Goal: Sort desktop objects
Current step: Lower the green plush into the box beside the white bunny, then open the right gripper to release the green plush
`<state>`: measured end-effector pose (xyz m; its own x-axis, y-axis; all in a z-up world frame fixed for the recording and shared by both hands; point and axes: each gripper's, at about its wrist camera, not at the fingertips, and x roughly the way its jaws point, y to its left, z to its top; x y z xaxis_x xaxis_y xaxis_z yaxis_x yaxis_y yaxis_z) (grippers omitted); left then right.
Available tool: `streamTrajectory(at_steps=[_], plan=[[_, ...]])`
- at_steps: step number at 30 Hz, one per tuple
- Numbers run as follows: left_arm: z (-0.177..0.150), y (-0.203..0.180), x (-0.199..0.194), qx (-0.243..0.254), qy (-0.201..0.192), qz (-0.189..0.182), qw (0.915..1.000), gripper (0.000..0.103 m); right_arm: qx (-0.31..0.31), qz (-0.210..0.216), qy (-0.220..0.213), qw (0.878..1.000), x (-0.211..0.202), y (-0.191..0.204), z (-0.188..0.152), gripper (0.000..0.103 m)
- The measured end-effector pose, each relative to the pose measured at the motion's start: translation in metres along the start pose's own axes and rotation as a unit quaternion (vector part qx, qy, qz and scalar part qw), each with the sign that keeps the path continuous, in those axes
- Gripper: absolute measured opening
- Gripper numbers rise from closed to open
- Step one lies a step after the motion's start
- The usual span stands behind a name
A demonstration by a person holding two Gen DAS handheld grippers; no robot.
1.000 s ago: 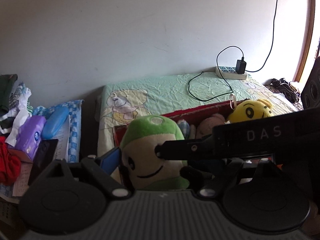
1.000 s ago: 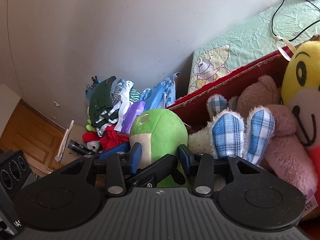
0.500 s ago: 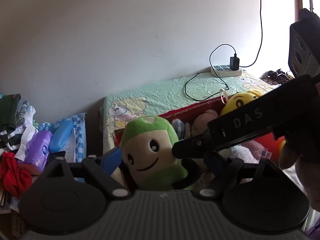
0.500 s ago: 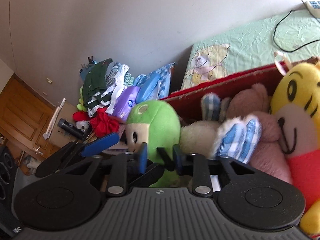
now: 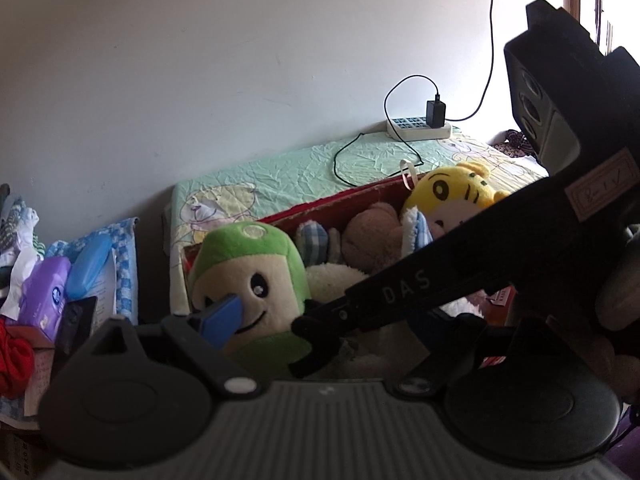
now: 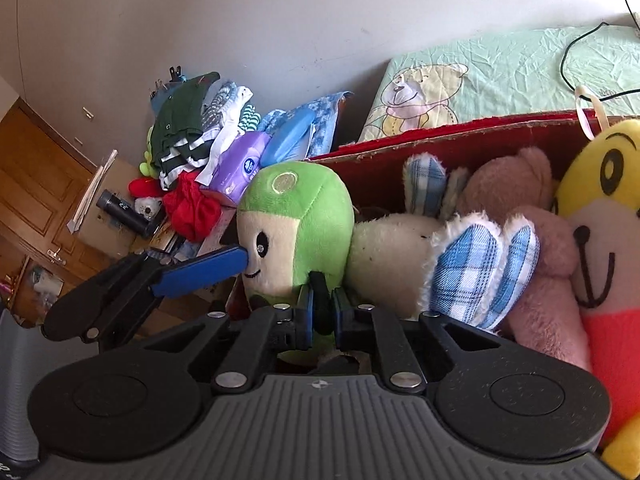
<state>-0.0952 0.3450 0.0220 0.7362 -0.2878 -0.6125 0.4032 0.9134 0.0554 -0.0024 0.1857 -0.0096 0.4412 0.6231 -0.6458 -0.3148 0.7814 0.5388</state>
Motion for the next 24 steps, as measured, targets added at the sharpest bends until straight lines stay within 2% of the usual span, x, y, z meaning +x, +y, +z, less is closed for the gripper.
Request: streamTrajectory(at_steps=[4, 9, 15, 24], plan=[[0.000, 0.002, 0.004, -0.005, 0.001, 0.000, 1.0000, 0.089, -0.018, -0.008, -0.015, 1.000, 0.002, 0.000, -0.005, 0.012], [-0.002, -0.003, 0.007, 0.001, -0.005, 0.010, 0.9999, 0.089, 0.022, -0.003, -0.038, 0.999, -0.003, -0.016, -0.010, 0.013], [-0.006, 0.000, 0.005, -0.006, -0.003, 0.008, 0.9999, 0.089, 0.030, 0.010, -0.077, 0.997, -0.023, -0.019, -0.017, 0.016], [-0.007, -0.001, -0.002, -0.033, 0.009, 0.023, 0.9991, 0.089, 0.011, -0.029, -0.155, 0.987, -0.050, -0.014, -0.028, 0.027]])
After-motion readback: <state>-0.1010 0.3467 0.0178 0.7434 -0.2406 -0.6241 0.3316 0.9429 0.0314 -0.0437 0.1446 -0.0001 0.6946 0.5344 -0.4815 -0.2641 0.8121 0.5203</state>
